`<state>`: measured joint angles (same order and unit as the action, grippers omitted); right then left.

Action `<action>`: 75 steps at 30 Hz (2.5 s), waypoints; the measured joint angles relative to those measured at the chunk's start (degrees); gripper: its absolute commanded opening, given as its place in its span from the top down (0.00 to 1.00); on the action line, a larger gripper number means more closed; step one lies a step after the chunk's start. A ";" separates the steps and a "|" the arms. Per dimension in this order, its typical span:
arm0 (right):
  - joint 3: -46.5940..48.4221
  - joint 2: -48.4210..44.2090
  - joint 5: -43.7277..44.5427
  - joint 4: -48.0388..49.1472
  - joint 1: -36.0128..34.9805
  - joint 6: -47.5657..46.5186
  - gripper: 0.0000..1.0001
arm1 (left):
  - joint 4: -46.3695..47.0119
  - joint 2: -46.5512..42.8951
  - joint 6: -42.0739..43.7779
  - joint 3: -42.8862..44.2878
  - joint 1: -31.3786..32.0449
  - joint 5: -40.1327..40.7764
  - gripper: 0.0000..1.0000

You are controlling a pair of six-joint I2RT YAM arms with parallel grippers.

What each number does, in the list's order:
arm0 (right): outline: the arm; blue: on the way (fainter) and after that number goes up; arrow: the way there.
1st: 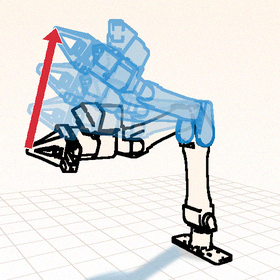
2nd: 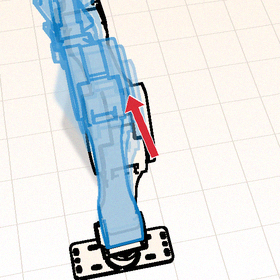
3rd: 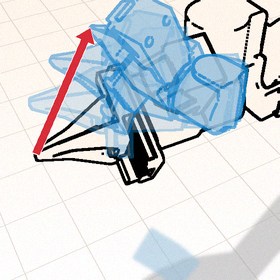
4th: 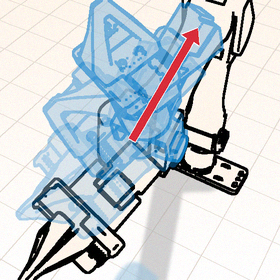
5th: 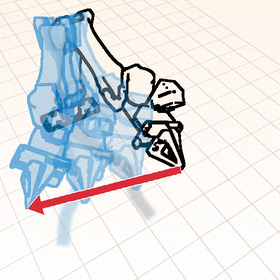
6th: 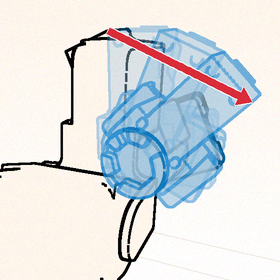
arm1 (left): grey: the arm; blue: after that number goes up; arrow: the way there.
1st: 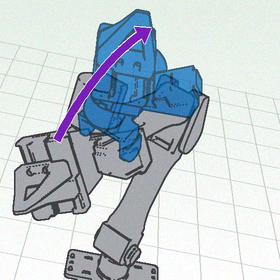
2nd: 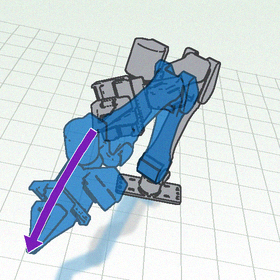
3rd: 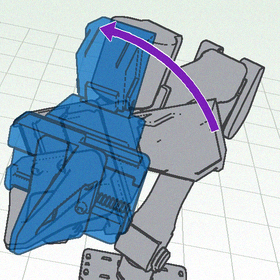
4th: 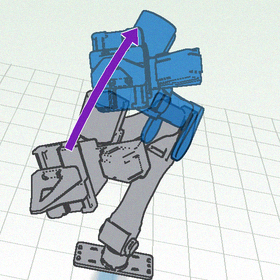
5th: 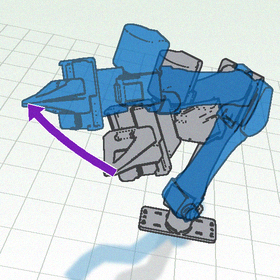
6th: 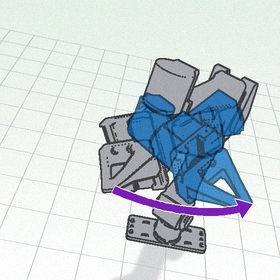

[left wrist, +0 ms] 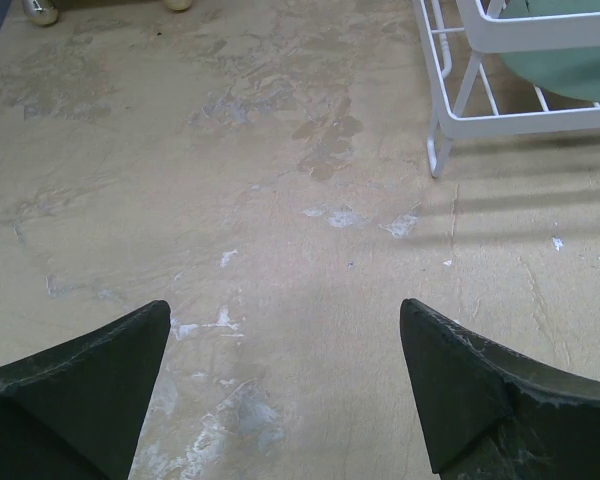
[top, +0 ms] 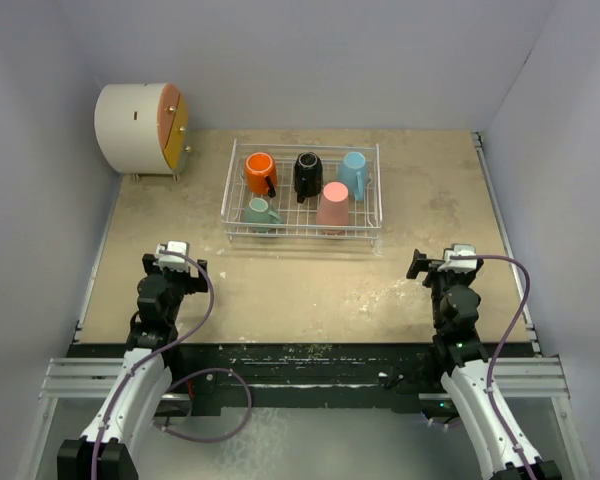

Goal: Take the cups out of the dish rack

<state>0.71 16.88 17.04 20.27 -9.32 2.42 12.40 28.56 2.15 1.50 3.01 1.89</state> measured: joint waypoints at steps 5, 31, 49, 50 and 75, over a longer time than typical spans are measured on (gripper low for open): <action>0.00 0.15 0.00 0.04 0.00 0.00 0.00 | 0.00 0.00 0.00 0.00 0.00 0.00 0.01; 33.97 15.98 8.15 -13.27 0.00 16.70 0.00 | -24.04 20.04 2.32 38.99 0.00 -11.58 0.01; 68.85 63.82 -18.58 -15.89 -20.57 8.70 0.07 | -50.75 37.62 4.83 62.14 0.00 -18.93 0.01; 71.01 66.07 -19.39 -17.07 -21.79 7.39 0.08 | -51.08 37.62 4.92 62.14 0.00 -19.21 0.01; 93.24 99.43 -28.57 -29.53 -29.66 -5.90 0.38 | -47.80 40.98 5.14 60.41 -2.62 -23.37 0.01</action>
<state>93.95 116.31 -11.53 -9.26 -38.98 -3.49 -35.40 69.54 7.29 61.91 0.38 -21.47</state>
